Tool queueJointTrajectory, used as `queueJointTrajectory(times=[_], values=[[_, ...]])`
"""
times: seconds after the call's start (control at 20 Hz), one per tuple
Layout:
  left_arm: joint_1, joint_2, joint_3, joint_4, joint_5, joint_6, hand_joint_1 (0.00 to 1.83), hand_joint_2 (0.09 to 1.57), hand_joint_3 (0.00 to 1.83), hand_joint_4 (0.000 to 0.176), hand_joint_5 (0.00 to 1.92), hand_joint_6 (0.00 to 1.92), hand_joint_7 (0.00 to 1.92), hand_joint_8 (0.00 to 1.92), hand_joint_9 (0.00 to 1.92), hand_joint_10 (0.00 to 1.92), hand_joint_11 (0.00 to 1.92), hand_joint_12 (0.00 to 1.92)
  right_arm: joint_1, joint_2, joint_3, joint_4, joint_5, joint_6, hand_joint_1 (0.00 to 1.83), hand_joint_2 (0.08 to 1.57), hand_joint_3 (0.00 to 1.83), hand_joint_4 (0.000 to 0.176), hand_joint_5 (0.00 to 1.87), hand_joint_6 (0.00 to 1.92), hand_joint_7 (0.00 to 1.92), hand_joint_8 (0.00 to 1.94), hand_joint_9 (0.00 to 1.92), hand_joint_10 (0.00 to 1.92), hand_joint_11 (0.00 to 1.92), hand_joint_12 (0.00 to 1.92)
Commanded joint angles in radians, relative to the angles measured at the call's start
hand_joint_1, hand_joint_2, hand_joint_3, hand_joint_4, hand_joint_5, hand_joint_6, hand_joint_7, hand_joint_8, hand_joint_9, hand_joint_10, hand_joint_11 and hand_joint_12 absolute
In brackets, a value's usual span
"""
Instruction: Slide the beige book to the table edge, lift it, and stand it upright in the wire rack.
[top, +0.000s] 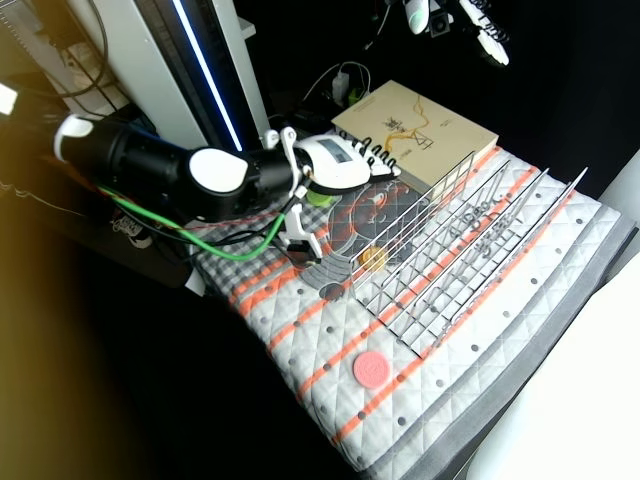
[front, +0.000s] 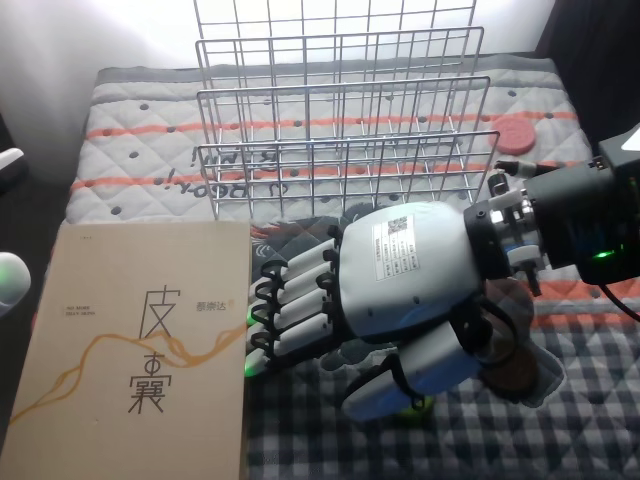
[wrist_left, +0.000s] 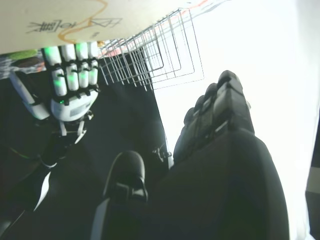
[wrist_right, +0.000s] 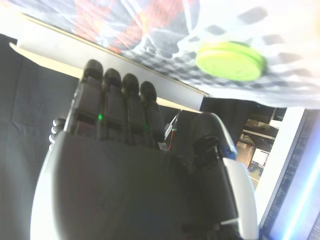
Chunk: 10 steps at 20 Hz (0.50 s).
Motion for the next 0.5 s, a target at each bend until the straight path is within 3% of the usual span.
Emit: queueJointTrajectory(times=[0.0,0.45], values=[[-0.002,0.000,0.007,-0.004,-0.119,-0.005,0.00,1.37,0.01,0.000,0.04,0.01,0.00,0.00,0.00,0.00,0.00,0.00,0.019,-0.007,0.003,0.060,0.042,0.003,0.14,1.47,0.00,0.000,0.21,0.00,0.19,0.00,0.14,0.01,0.13,0.02],[-0.002,-0.006,0.011,-0.007,-0.117,-0.007,0.00,1.36,0.00,0.000,0.02,0.00,0.00,0.00,0.00,0.00,0.00,0.00,0.040,-0.060,0.036,0.072,0.042,0.003,0.11,1.47,0.00,0.000,0.18,0.00,0.19,0.00,0.14,0.01,0.14,0.03]])
